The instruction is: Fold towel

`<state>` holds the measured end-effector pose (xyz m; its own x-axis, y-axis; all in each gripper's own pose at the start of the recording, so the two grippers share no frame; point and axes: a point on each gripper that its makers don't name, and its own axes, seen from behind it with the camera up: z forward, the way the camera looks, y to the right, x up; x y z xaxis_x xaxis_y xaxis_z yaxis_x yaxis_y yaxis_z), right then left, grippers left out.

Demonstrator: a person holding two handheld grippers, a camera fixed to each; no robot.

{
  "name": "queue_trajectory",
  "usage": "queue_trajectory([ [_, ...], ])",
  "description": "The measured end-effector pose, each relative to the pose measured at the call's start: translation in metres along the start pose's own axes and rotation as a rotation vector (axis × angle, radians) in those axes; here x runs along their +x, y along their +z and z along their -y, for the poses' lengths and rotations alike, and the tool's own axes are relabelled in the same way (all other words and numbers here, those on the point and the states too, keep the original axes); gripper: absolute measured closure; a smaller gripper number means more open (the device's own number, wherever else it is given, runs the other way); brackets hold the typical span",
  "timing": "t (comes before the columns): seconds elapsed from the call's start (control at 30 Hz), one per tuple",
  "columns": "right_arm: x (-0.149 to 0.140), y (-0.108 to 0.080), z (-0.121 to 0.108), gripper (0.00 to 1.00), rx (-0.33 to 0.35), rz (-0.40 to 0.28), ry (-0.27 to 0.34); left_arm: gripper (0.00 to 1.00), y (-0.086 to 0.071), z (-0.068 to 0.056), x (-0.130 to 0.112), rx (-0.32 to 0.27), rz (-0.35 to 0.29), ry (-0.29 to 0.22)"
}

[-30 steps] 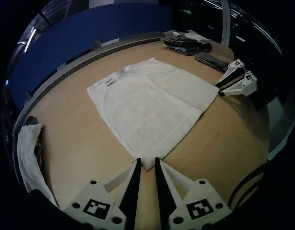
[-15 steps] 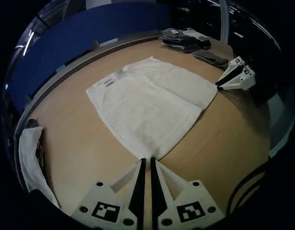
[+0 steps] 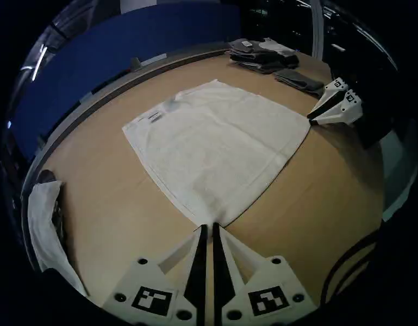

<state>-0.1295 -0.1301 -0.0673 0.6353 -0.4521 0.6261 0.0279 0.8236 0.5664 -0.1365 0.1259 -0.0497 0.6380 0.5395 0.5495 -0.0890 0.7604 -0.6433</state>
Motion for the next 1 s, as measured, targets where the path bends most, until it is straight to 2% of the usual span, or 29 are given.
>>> queue_trajectory([
  [0.47,0.017,-0.011,-0.001,0.91,0.007,-0.030,0.007,0.93,-0.012,0.002,0.011,-0.007,-0.014,-0.033],
  [0.77,0.035,-0.029,-0.004,0.91,-0.001,-0.065,-0.004,0.93,-0.034,0.002,0.027,-0.003,-0.039,-0.049],
  [1.0,0.052,-0.049,-0.004,0.91,-0.005,-0.094,-0.008,0.93,-0.053,0.008,0.042,0.012,-0.059,-0.065],
])
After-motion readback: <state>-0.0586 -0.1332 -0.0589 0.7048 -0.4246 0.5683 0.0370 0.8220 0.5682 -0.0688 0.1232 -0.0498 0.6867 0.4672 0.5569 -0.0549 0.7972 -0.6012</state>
